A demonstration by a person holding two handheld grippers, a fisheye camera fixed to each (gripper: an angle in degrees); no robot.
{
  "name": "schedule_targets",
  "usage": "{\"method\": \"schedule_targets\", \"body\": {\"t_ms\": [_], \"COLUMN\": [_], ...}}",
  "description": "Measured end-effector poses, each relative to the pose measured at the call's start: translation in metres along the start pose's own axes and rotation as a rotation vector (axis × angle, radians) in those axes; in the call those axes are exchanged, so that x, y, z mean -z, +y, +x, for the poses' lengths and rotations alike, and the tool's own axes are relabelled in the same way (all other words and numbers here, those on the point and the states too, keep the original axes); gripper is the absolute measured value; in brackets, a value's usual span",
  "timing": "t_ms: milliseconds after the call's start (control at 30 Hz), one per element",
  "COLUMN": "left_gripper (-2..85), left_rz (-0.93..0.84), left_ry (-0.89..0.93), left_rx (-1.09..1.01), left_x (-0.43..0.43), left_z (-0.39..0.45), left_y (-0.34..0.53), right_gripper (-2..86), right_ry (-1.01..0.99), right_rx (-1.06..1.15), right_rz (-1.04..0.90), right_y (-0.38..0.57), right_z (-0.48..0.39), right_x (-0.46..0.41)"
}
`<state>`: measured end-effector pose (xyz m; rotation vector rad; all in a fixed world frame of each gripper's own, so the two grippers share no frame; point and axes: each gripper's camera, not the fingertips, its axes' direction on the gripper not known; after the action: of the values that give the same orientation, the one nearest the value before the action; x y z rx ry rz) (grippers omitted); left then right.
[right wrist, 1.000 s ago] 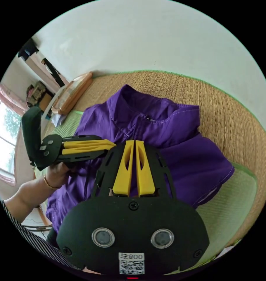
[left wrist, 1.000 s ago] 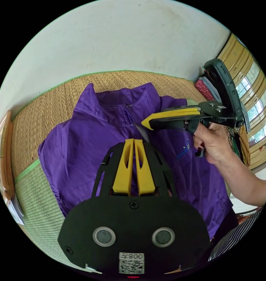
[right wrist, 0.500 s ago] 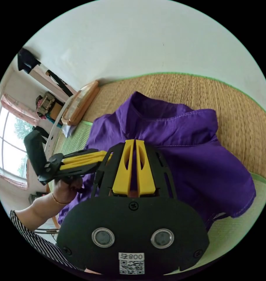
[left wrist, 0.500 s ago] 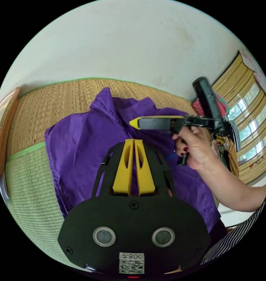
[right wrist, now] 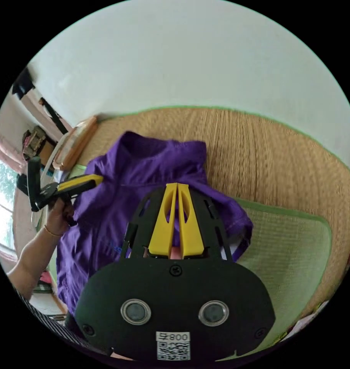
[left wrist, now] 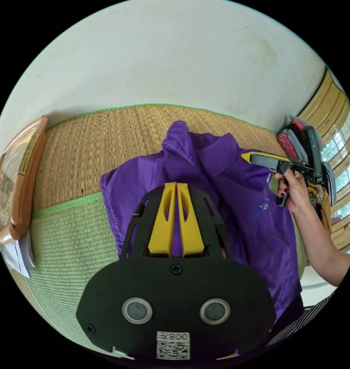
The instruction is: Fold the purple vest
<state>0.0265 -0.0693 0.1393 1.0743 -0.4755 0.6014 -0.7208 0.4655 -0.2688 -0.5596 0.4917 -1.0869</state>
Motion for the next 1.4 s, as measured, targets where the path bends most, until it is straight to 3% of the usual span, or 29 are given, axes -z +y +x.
{"method": "schedule_targets", "body": {"t_ms": [33,100,233,300,367,633,967,1200,1400], "left_gripper": [0.1,0.2,0.2,0.3,0.3,2.3,6.8,4.6,4.3], "left_rz": [0.005,0.014,0.126,0.044,0.028,0.066,-0.096,-0.117,0.006], "left_ry": [0.034,0.058,-0.039,-0.056,-0.052,-0.027,0.008,-0.057,0.012], "left_rx": [0.012,0.035,0.045,0.058,0.064,-0.050,-0.007,0.008,0.041], "left_x": [-0.001,0.008,0.041,0.028,0.026,0.101,0.155,0.157,0.193], "left_z": [-0.005,-0.010,-0.014,-0.021,-0.023,-0.004,-0.028,-0.027,-0.029], "left_y": [0.001,0.001,0.005,0.001,0.001,0.045,0.157,0.168,0.176], "right_gripper": [0.0,0.0,0.0,0.1,0.1,1.4,5.1,1.2,2.0], "right_ry": [-0.080,-0.167,-0.116,-0.046,0.049,0.016,-0.058,-0.074,-0.036], "right_rx": [-0.010,-0.055,0.027,0.051,0.085,0.205,0.158,0.124,0.119], "right_rz": [0.079,0.055,0.173,0.132,-0.024,0.131,-0.163,-0.169,-0.010], "right_y": [0.007,0.007,0.026,0.026,0.012,0.039,0.155,0.161,0.161], "right_z": [0.010,0.023,0.011,0.009,0.014,-0.022,-0.006,-0.007,-0.037], "right_x": [-0.002,-0.006,0.021,0.006,-0.041,0.007,-0.075,-0.107,-0.105]}}
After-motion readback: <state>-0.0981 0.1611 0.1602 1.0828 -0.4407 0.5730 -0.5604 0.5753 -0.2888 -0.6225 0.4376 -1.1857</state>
